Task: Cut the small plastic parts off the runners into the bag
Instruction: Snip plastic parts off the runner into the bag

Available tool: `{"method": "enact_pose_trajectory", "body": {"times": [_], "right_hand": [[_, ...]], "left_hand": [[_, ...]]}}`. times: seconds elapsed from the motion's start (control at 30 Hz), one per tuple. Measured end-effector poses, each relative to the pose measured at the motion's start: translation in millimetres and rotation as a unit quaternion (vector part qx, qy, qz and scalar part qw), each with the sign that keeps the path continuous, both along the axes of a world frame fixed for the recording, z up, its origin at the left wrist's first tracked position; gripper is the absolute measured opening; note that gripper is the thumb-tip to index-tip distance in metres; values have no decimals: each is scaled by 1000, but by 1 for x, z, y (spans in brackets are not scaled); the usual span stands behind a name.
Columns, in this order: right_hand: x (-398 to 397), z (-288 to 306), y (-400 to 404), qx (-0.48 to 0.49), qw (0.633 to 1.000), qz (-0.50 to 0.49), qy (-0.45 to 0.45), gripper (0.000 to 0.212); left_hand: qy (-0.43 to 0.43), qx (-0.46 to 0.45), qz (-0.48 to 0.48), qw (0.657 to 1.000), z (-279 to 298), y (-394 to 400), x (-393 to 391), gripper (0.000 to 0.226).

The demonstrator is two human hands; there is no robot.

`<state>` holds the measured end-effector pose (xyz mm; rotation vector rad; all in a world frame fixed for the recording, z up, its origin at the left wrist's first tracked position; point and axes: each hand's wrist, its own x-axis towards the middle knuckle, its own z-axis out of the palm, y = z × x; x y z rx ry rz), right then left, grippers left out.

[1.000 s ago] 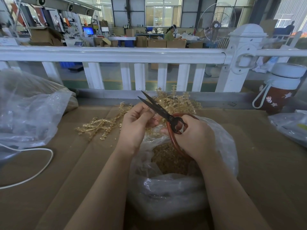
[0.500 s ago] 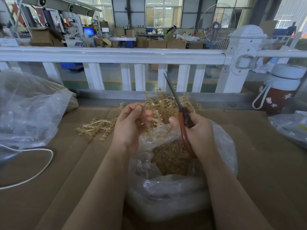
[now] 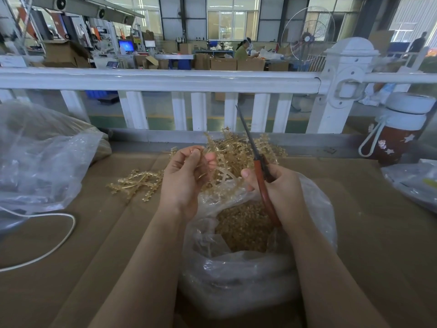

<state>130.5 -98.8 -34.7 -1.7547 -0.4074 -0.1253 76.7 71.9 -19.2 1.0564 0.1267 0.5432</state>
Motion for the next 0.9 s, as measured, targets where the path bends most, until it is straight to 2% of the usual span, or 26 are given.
{"method": "enact_pose_trajectory", "body": {"times": [0.27,0.3,0.4,0.5,0.53,0.63,0.77,0.83,0.9], "right_hand": [[-1,9,-2,112,990,18,83,7],[-1,10,-3,124,988,21,86,11],[1,10,-6,125,988,29,81,23],[2,10,-10,160,982,42,93,17],[3,9,-12,170,980,48,92,13],[4,9,-15,200,973,59,95,10],[3,9,-13,208,972,53,95,13],[5,8,-13,204,974,45,90,20],[5,8,-13,200,975,40,88,17]], "left_hand": [[6,-19,-35,999,2,-5,0,16],[13,-16,-39,999,2,-5,0,16],[39,20,-41,998,1,-4,1,14],[77,96,-58,991,3,1,0,6],[93,119,-71,986,5,4,-1,11],[140,173,-120,967,11,15,-8,31],[194,274,-186,923,18,22,-16,39],[214,328,-221,893,20,22,-18,34],[232,382,-244,861,20,19,-17,16]]}}
